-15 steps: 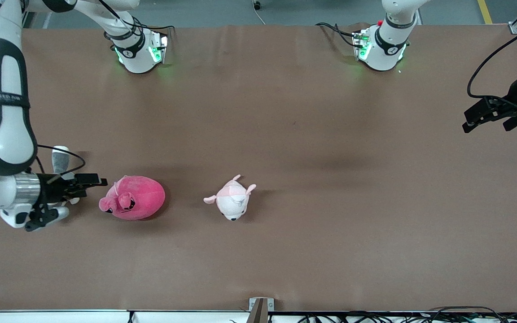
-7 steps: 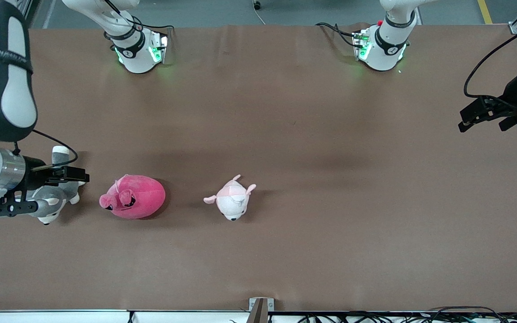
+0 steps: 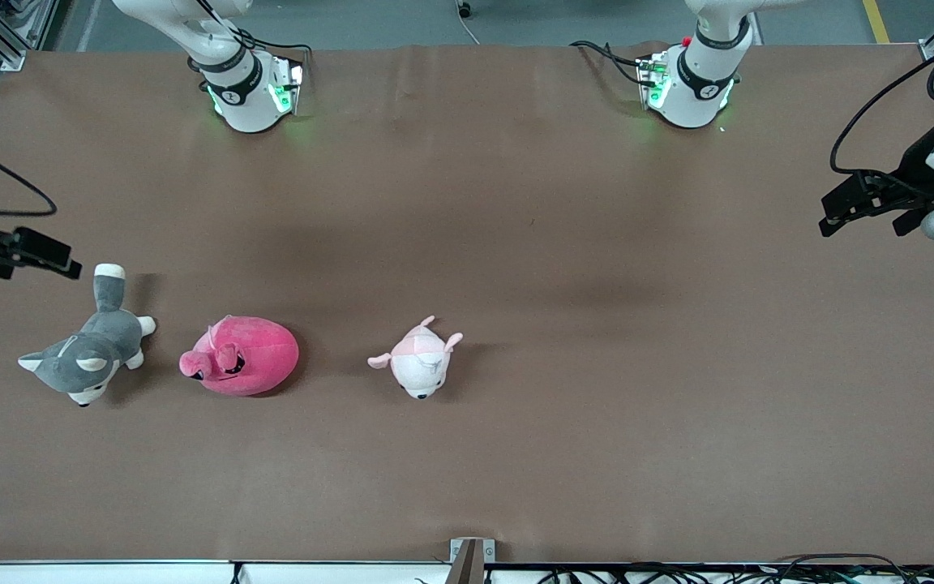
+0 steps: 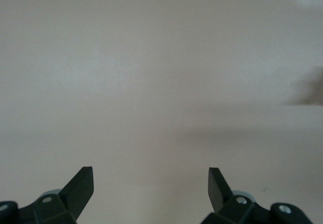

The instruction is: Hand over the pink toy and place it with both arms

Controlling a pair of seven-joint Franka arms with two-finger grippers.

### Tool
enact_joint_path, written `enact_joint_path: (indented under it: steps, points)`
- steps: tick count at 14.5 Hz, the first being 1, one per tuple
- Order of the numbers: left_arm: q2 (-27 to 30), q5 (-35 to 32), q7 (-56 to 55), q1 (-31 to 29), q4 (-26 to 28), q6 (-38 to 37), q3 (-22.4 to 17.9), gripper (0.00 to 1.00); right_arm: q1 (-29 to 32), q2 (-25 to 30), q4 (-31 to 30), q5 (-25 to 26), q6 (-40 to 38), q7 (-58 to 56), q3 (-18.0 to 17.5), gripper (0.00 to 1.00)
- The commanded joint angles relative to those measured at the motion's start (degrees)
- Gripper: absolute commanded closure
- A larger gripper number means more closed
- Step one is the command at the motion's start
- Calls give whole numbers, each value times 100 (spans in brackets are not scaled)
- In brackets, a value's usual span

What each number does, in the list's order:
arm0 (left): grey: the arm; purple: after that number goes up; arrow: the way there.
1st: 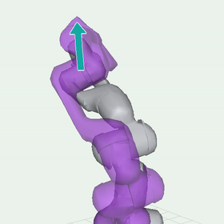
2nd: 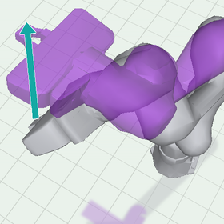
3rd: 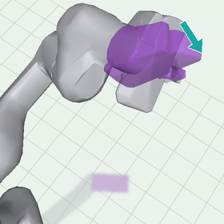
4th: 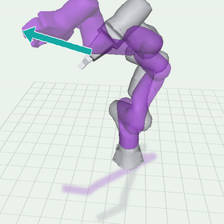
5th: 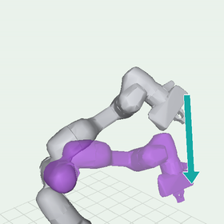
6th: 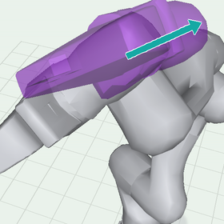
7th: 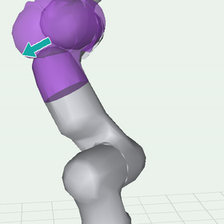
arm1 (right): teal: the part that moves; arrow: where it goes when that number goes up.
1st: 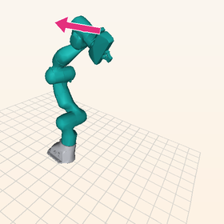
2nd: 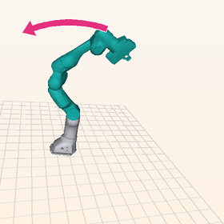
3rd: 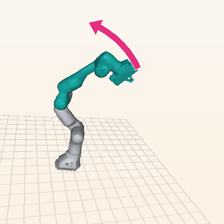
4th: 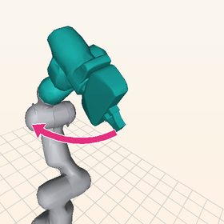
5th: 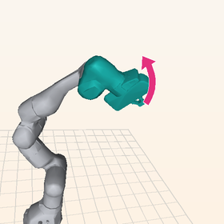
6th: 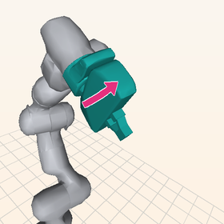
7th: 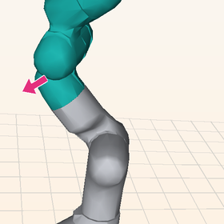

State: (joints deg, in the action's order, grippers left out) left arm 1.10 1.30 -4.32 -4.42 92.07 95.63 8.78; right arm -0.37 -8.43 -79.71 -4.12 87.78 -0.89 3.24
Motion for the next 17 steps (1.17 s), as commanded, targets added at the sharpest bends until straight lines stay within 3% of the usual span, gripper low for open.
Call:
enact_joint_path:
  steps: [1,4,7,9,17]
  points:
    - [-5,-24,19,213,-110,-132,-236,0,-15,893,-1201,157,255,-157,-69,0]
    - [-5,-33,10,274,-110,-132,-245,0,-33,1457,-2108,245,905,-157,-95,0]
    - [4,-33,10,459,-110,-132,-447,0,-7,1485,-2084,263,942,-166,-78,0]
    - [4,-24,45,407,-110,-132,-447,0,-7,1476,-2084,481,925,-157,-78,0]
    - [74,-33,124,389,-110,-132,-421,0,2,1467,-2040,526,907,-148,-69,0]
